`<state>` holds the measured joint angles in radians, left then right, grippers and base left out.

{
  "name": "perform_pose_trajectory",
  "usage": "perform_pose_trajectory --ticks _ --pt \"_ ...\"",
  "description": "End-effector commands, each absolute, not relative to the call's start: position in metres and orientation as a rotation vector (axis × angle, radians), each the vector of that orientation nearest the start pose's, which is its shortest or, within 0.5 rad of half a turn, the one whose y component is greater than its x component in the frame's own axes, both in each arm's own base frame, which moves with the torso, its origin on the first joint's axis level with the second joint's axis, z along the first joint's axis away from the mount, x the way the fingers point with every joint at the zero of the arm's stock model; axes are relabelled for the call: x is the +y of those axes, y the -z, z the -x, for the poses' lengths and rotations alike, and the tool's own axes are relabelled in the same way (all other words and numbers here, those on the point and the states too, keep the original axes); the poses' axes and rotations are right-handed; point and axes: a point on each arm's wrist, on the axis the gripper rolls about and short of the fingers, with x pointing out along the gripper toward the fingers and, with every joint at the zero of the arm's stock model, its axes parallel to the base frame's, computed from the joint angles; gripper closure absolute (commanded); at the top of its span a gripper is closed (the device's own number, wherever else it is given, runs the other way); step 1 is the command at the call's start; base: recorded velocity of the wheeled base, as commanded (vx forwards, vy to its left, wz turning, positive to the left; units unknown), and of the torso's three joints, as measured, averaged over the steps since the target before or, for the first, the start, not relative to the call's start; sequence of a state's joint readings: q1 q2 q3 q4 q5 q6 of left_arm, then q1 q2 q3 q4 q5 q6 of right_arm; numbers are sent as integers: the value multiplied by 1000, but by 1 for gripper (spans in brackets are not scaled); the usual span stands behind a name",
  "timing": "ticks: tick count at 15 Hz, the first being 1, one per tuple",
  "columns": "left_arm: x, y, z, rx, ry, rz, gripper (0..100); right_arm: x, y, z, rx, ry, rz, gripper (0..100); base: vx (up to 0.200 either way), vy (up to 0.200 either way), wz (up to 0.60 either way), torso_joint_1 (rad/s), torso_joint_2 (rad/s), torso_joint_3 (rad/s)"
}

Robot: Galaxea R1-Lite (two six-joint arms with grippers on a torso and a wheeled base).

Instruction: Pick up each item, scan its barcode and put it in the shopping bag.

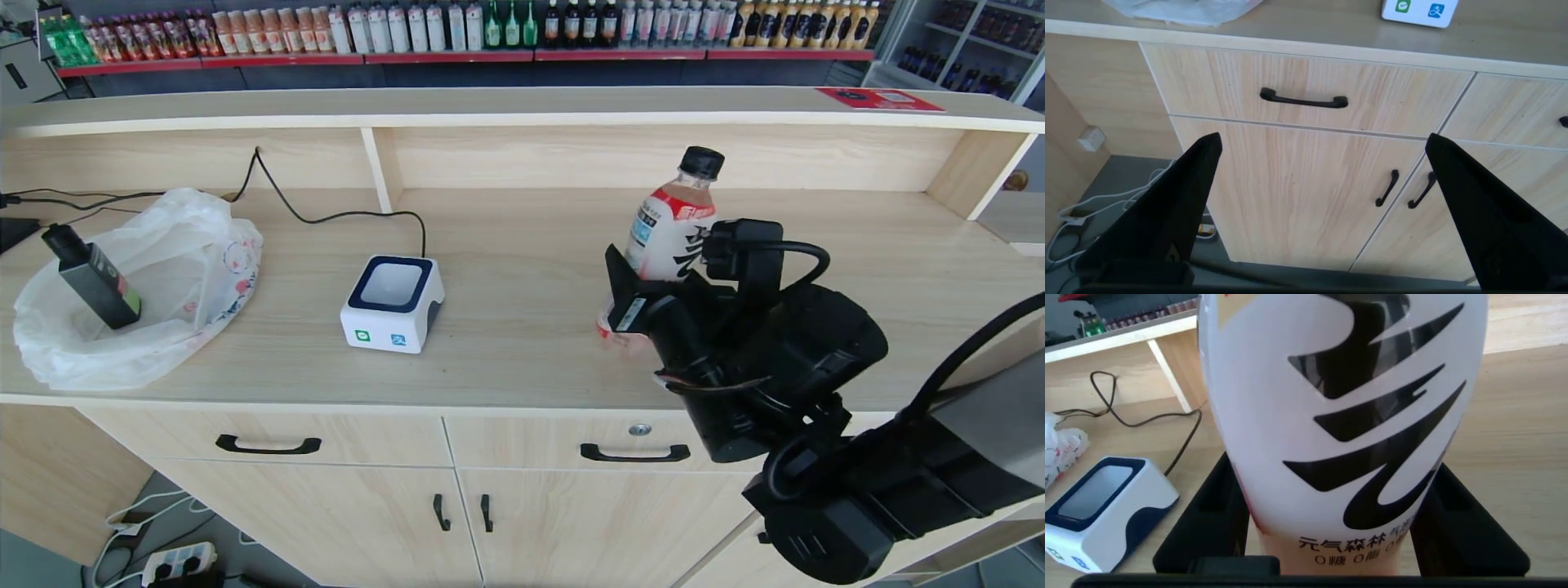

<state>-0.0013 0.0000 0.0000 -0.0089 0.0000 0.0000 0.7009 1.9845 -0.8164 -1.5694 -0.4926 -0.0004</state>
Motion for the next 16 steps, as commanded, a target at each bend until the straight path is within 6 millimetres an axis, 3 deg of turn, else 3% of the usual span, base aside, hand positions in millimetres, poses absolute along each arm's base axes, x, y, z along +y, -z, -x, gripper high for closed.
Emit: perform_pose_trajectory --ticks 1,4,9,16 --pt "0 -76 23 -8 2 0 0 208 -204 -248 -366 -235 -257 100 0 0 0 0 0 0" --pt "0 -76 23 -8 2 0 0 210 -206 -220 -346 -301 -262 100 0 0 0 0 0 0" --pt "0 -76 23 -8 2 2 0 203 -216 -191 -352 -358 -296 100 0 0 0 0 0 0" --pt "0 -76 23 -6 2 0 0 162 -230 -148 -369 -404 -426 100 0 0 0 0 0 0"
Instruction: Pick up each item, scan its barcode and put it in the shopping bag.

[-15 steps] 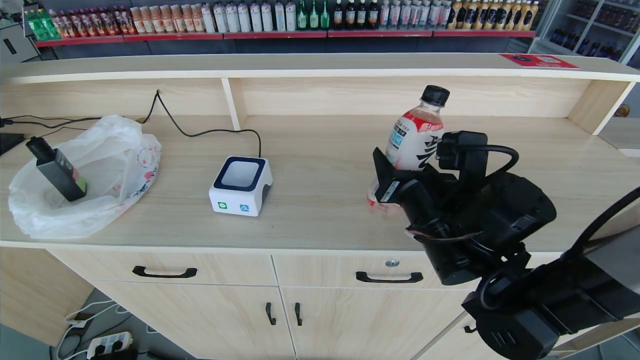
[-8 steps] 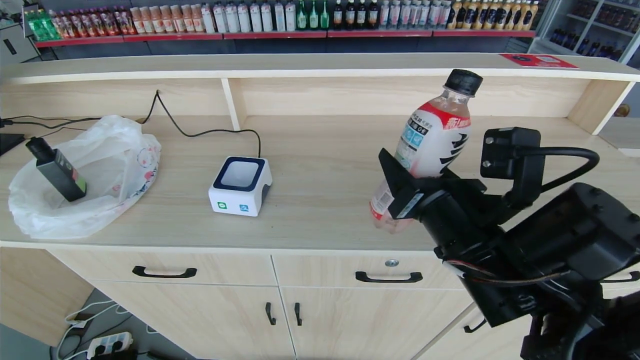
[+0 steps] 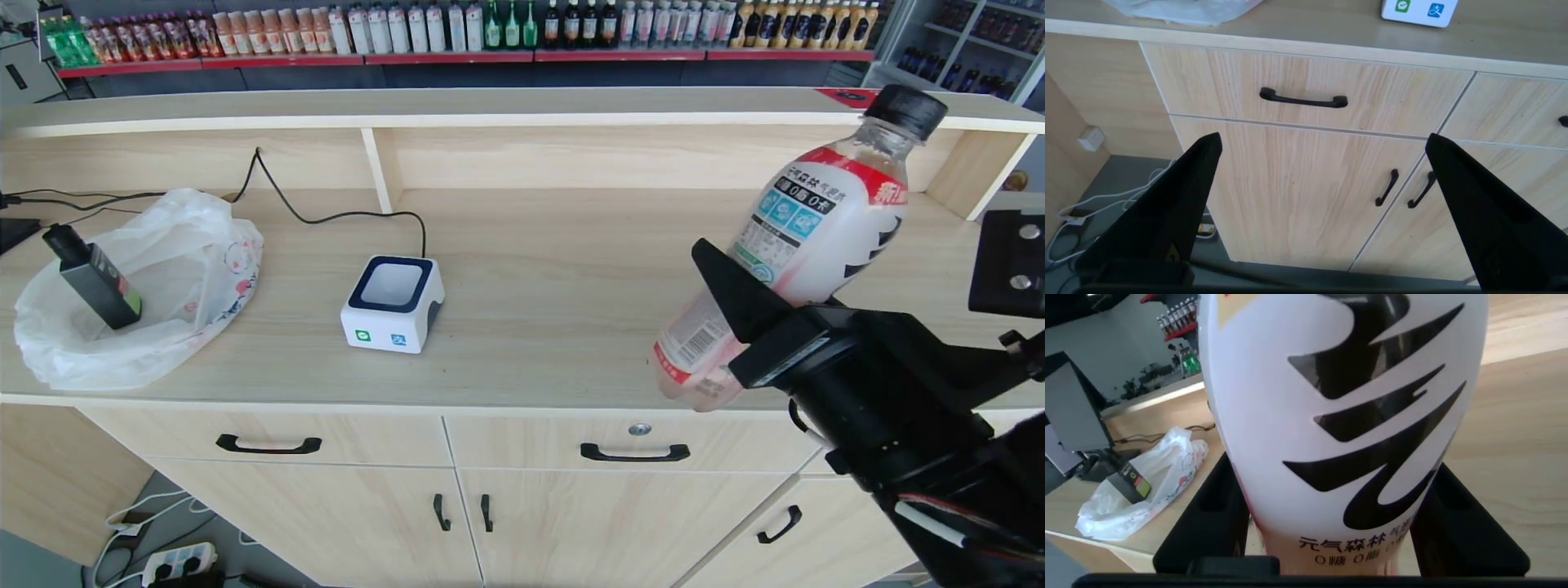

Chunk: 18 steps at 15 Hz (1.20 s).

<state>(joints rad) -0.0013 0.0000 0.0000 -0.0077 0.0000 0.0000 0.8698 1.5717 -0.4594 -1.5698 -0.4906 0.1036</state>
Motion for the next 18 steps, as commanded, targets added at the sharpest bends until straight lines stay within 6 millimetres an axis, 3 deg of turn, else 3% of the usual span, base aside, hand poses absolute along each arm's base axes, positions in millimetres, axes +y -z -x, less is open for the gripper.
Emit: perform_pose_trajectory --ticks 1,4,7,12,15,18 --pt "0 -76 23 -6 2 0 0 159 -230 -138 -363 -435 -437 100 0 0 0 0 0 0" --pt "0 -76 23 -6 2 0 0 156 -226 -107 -335 -556 -462 100 0 0 0 0 0 0" --pt "0 -76 23 -6 0 0 0 150 -229 -98 -358 -731 -478 100 0 0 0 0 0 0" --pt "0 -76 23 -6 2 0 0 153 -222 -97 -302 -862 -521 100 0 0 0 0 0 0" --pt "0 -76 23 -6 2 0 0 170 -217 -107 -246 -875 -553 100 0 0 0 0 0 0" --pt "0 -76 23 -6 2 0 0 193 -227 -119 -268 -946 -579 100 0 0 0 0 0 0"
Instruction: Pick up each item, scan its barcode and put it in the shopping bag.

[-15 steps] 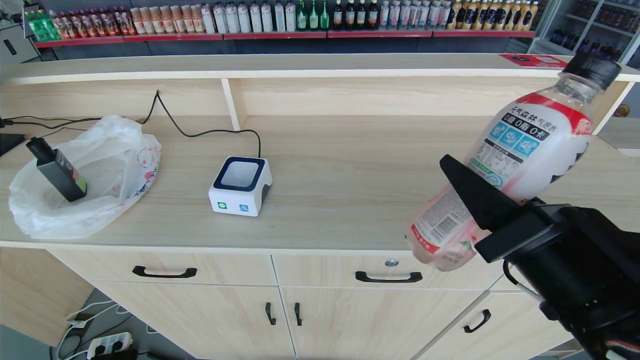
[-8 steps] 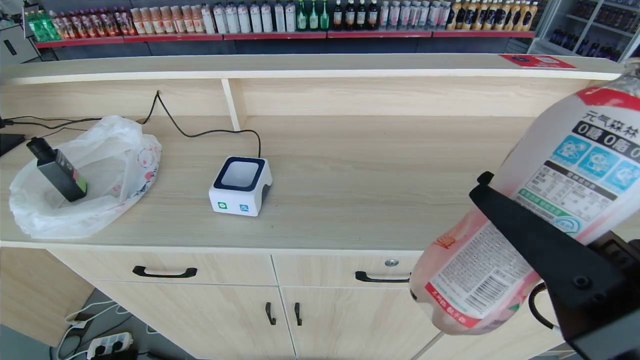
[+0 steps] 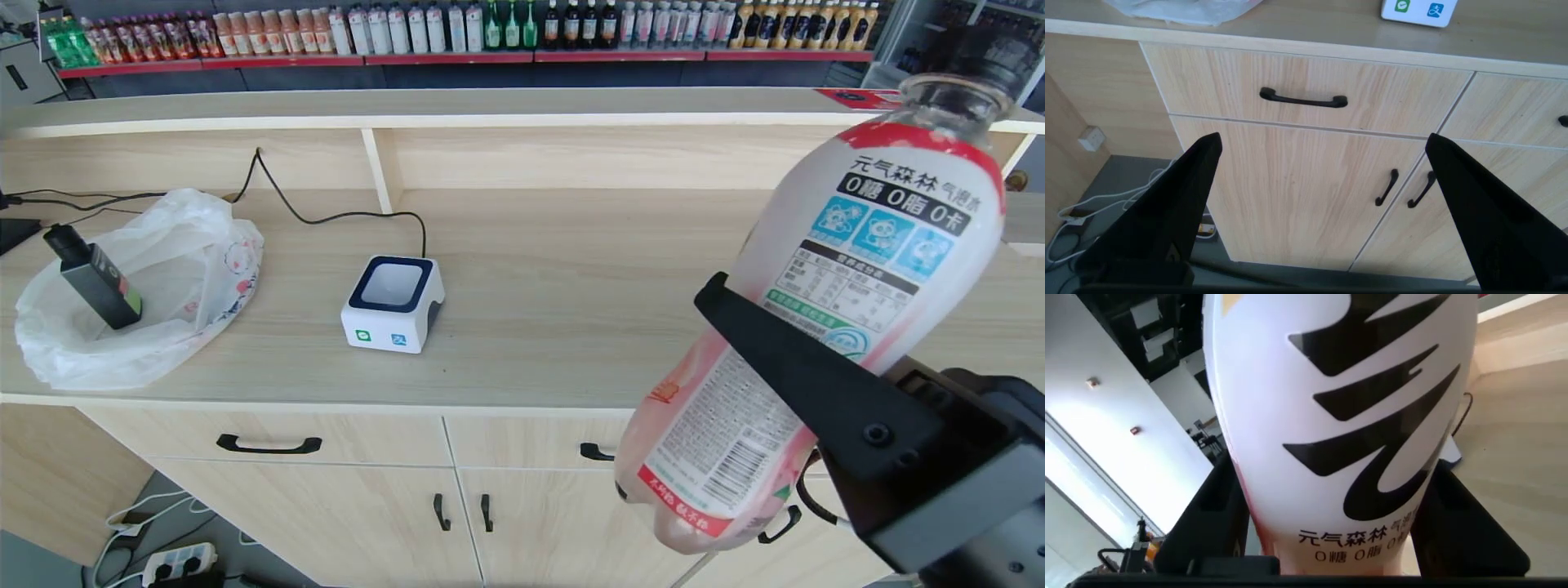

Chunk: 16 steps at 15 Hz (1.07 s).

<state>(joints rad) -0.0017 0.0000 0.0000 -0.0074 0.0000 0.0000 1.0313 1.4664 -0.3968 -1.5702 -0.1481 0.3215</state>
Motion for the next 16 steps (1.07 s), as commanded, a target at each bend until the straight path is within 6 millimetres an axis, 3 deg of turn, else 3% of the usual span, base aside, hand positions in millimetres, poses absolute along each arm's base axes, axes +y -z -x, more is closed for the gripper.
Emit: perform_pose_trajectory --ticks 1,6,16 --pt "0 -76 23 -6 2 0 0 199 -233 -122 -277 -972 -613 100 0 0 0 0 0 0" --pt "0 -76 23 -6 0 0 0 206 -244 -125 -283 -1007 -696 100 0 0 0 0 0 0" --pt "0 -76 23 -6 2 0 0 210 -250 -99 -250 -1116 -764 100 0 0 0 0 0 0"
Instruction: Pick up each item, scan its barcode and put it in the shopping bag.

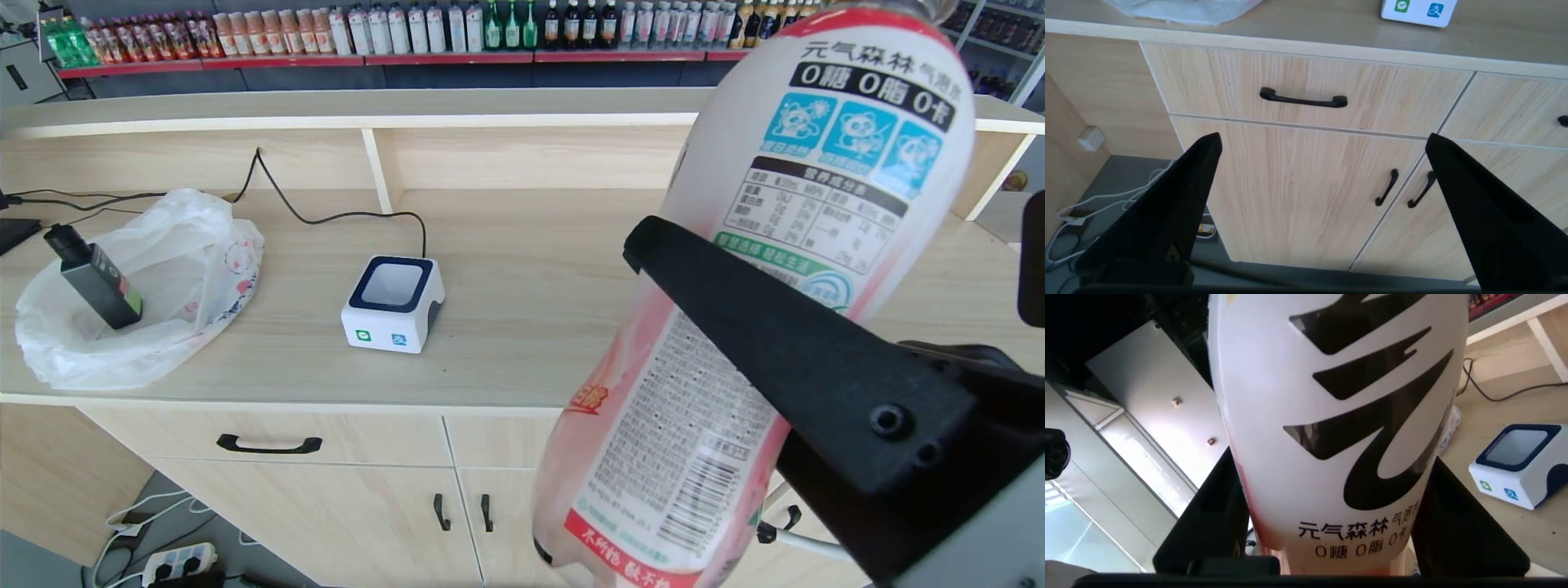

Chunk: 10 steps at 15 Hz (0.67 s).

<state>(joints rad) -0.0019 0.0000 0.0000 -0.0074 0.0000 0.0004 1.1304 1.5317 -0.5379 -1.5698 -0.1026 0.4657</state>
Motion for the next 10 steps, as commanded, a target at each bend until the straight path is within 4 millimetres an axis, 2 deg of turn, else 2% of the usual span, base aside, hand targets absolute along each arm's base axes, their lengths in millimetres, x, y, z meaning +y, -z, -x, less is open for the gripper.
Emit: perform_pose_trajectory --ticks 1,10 --pt "0 -76 23 -6 2 0 0 209 -249 -99 -246 -1116 -763 100 0 0 0 0 0 0" --pt "0 -76 23 -6 0 0 0 209 -248 -99 -241 -1115 -760 100 0 0 0 0 0 0"
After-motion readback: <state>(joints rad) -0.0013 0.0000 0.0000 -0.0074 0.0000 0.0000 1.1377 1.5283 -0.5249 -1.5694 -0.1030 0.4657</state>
